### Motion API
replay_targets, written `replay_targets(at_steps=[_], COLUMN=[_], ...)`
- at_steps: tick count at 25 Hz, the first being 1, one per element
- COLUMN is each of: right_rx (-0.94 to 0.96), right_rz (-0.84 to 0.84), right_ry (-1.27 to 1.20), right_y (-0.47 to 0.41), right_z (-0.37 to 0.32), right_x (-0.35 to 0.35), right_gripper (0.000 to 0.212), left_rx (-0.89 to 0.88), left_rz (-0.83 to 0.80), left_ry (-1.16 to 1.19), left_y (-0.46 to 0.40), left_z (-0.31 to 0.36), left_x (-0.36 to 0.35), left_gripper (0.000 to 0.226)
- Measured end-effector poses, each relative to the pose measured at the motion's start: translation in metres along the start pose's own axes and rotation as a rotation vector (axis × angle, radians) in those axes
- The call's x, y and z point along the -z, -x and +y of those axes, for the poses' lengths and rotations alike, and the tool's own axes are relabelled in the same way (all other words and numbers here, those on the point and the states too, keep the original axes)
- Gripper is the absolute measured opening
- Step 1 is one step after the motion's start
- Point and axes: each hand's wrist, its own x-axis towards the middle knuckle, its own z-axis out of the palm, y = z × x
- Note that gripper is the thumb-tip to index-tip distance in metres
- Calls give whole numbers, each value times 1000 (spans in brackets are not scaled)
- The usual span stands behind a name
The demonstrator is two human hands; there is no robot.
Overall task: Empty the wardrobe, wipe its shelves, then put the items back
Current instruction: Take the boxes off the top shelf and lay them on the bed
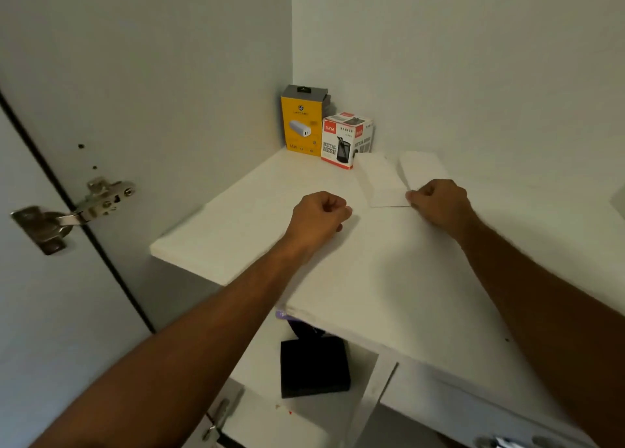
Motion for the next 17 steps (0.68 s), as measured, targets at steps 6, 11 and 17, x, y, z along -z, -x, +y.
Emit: replay_targets(at_steps=[6,11,17], right_rx=[44,74,-42], right_rz=[-102,-254,170], right_ry=[56,56,335], right_y=[-15,-13,-45], right_z=[-11,-14,3], right_x=[-10,-1,30], right_gripper=[41,35,78], left_rx=[154,193,104], left_rz=[-33,88,122], left_ry=[-157,-211,-527], left_y=[-78,-96,-92], left_z=[20,20,15], left_x=[-46,-64,-72], left_gripper=[48,61,71])
